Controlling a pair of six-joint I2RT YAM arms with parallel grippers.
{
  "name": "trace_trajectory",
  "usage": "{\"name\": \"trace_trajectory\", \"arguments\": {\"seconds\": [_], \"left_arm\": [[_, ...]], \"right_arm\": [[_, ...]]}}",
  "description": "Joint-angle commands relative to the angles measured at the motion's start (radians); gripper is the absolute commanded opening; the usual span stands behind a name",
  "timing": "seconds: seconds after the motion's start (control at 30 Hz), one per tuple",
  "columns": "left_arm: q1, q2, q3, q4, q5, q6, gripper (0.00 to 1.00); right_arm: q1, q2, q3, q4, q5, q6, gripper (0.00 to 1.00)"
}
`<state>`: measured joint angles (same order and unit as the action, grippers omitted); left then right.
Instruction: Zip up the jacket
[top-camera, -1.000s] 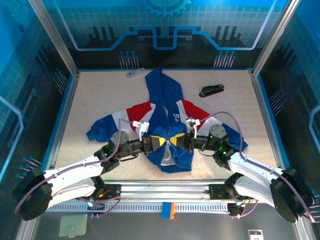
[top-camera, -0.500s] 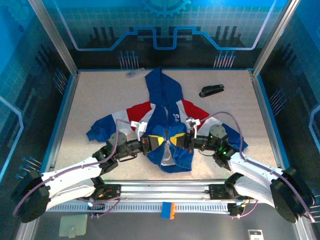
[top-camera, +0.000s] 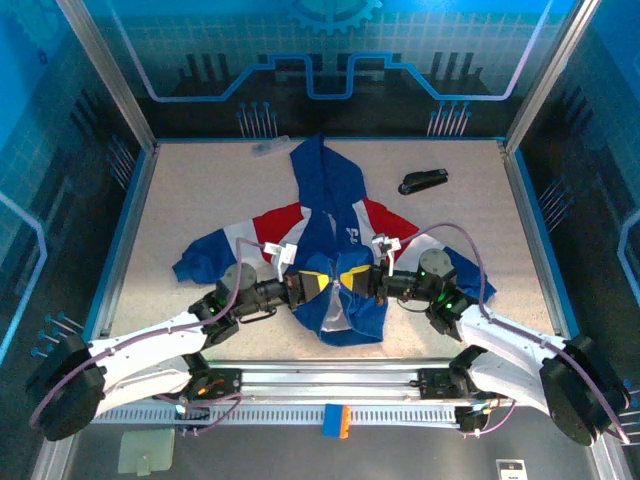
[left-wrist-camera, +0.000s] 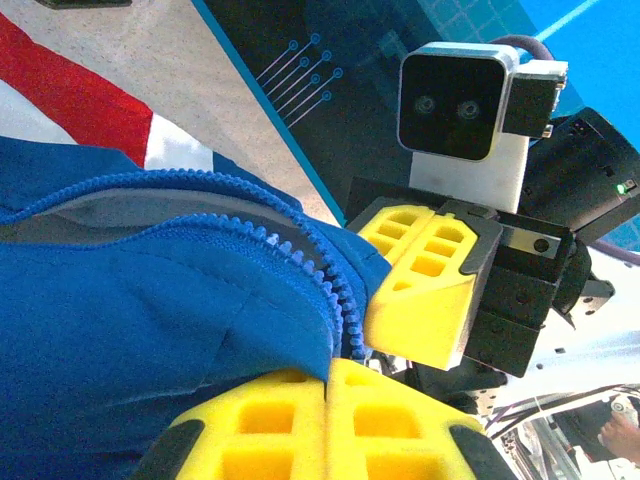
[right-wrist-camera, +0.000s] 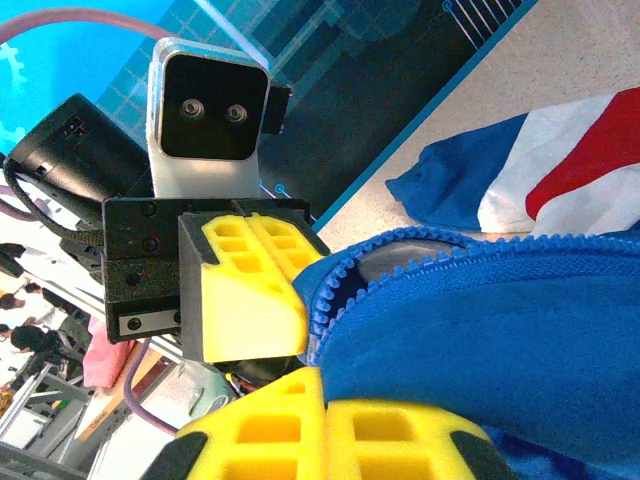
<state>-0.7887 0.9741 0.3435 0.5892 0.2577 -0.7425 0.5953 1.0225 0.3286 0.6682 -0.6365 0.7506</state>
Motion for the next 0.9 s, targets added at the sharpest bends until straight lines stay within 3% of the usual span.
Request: {"name": "trace_trajectory", "arguments": {"seconds": [0.0, 0.5, 0.87], "left_arm": [[-0.006, -0.044, -0.015, 0.046, -0.013, -0.012, 0.00], [-0.009, -0.015, -0.019, 0.081, -0.004, -0.029, 0.00], [-0.014, -0.020, -0.015, 0.087, -0.003, -0.029, 0.00]], "right_arm": [[0.012, 0.010, 0.008, 0.059, 0.002, -0.022, 0.00], [0.018, 0.024, 0.009, 0.101, -0.005, -0.021, 0.00], [0.031, 0.015, 0.006, 0.111, 0.020, -0.103, 0.00]]}}
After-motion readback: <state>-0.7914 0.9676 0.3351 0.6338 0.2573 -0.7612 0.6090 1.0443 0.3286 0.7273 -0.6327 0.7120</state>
